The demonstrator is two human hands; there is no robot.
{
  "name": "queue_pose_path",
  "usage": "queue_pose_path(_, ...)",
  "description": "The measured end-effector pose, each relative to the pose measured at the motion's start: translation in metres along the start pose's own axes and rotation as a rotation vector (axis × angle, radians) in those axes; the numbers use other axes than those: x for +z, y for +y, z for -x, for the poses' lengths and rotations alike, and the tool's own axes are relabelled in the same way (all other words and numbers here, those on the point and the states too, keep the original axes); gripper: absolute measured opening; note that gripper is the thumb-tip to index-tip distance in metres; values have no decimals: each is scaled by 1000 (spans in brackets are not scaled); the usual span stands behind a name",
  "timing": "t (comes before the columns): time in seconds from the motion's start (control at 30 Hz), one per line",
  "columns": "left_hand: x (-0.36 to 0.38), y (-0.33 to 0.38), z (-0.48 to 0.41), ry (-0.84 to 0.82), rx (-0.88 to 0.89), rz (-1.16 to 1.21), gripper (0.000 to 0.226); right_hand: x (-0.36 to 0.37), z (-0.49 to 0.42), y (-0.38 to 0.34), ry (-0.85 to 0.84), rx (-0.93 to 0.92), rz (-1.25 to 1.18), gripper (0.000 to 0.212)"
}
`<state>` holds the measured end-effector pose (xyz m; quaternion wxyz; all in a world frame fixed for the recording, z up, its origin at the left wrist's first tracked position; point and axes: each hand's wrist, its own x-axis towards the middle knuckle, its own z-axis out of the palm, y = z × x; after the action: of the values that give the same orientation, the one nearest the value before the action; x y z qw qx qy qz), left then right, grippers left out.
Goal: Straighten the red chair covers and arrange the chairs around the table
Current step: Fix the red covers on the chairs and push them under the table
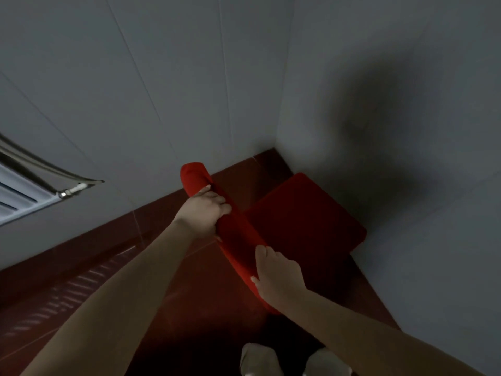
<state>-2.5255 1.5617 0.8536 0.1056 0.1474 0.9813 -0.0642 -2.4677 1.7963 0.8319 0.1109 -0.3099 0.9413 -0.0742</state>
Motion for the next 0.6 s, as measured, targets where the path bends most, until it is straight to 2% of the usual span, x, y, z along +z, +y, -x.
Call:
queue_pose_path(0.17, 11, 14, 41, 152, 3, 138, 46, 7, 19, 7, -34, -115, 57, 54)
queue_pose_path(0.27, 23, 23, 72, 260, -39, 172, 50, 6, 25, 11, -53, -184, 102, 60)
queue_pose_path(0.4, 33, 33, 104, 275, -126, 135, 56, 1, 28, 13, -35, -323, 190, 62)
queue_pose_path(0.6, 47, 66, 148, 306, -288, 107, 60, -3, 22, 36, 43, -627, 319, 63)
